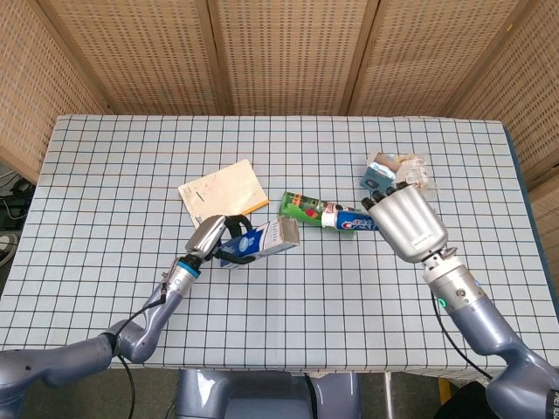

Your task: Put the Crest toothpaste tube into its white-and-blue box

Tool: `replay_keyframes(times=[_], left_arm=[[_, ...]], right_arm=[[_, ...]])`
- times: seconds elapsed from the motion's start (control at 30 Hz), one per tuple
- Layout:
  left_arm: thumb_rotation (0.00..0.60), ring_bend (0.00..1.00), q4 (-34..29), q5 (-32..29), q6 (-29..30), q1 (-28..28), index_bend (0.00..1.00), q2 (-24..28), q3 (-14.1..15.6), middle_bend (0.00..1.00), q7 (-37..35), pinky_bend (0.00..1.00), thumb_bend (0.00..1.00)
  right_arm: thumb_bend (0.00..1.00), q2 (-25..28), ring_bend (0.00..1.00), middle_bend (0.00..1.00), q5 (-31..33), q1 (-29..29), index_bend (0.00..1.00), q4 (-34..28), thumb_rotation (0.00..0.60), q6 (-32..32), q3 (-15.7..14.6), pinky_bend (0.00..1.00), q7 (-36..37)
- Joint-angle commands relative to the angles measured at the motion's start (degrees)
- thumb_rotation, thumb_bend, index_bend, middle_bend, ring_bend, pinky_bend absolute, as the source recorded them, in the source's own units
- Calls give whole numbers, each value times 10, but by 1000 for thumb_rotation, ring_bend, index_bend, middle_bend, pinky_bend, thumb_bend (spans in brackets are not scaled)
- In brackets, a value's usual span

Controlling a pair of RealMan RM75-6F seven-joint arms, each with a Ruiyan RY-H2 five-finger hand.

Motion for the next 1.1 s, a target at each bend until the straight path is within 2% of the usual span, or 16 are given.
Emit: replay_keyframes(times=[0.03,0.73,1.1], left_arm=[[600,535,-2,2,3,-3,580,-1,0,488,2,506,27],[600,535,-56,-12,2,-11,580,22,-4,488,38,506,24],[600,535,-71,-25,-7,-26,580,16,-8,488,74,506,24]], right_arm=[[664,-2,671,651,15,18,686,-17,600,-6,-1,683,-24],[664,-26,671,651,69,76,686,-60,600,17,-32,683,-132],[664,-37,672,651,94,112,686,-75,600,22,-50,683,-194]])
